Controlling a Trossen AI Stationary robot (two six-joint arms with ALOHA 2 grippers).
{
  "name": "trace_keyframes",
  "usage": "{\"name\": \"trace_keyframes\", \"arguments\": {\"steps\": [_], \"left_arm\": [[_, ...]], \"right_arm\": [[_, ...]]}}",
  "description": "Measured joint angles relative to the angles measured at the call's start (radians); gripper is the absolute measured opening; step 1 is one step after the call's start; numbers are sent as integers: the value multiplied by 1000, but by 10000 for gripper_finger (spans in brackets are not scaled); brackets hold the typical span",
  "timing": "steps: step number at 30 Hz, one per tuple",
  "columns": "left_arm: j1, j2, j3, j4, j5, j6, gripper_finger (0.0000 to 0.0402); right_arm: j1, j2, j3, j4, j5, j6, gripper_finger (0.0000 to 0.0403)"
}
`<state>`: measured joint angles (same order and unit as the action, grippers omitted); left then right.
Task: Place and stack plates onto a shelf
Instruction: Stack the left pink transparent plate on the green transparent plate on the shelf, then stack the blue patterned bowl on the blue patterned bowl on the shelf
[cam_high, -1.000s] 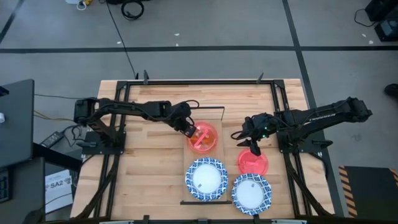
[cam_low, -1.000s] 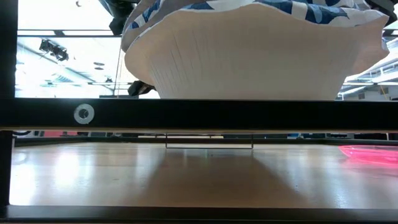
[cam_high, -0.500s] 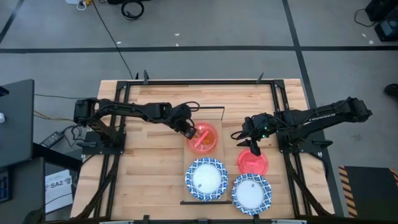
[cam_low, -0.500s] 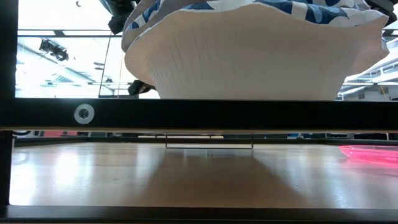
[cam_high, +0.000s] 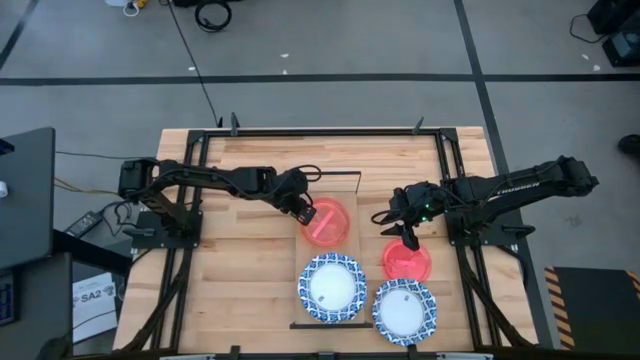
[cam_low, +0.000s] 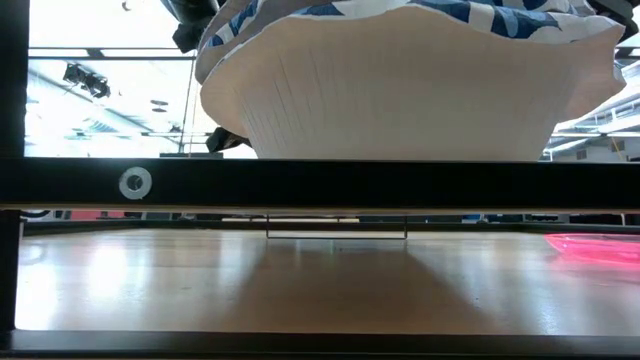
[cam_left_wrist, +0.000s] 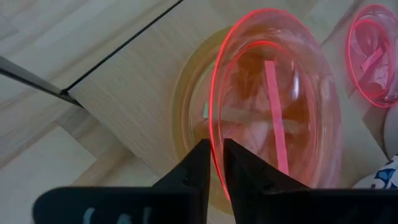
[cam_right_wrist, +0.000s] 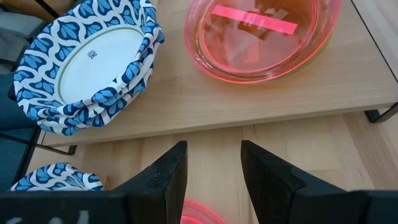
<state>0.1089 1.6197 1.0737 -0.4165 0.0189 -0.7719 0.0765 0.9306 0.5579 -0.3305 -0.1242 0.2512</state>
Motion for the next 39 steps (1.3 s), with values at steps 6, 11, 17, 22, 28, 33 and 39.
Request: {"name": "trace_keyframes", "arguments": {"steps": [6, 11, 17, 22, 28, 33, 39], "left_arm": [[0, 0, 0, 0, 0, 0, 71], [0, 0, 0, 0, 0, 0, 97], [0, 0, 0, 0, 0, 0, 136], [0, 0, 0, 0, 1, -7, 165], [1, 0, 0, -13, 4, 16, 173], [1, 0, 0, -28, 4, 18, 172], [1, -5, 0, -28, 4, 24, 172]], "right_arm": [[0, 0, 0, 0, 0, 0, 156], [0, 0, 0, 0, 0, 0, 156], [0, 0, 0, 0, 0, 0, 156], [0, 0, 0, 0, -1, 0, 156], [0, 0, 0, 0, -1, 0, 156], [0, 0, 0, 0, -1, 0, 156], [0, 0, 0, 0, -1, 0, 156]]}}
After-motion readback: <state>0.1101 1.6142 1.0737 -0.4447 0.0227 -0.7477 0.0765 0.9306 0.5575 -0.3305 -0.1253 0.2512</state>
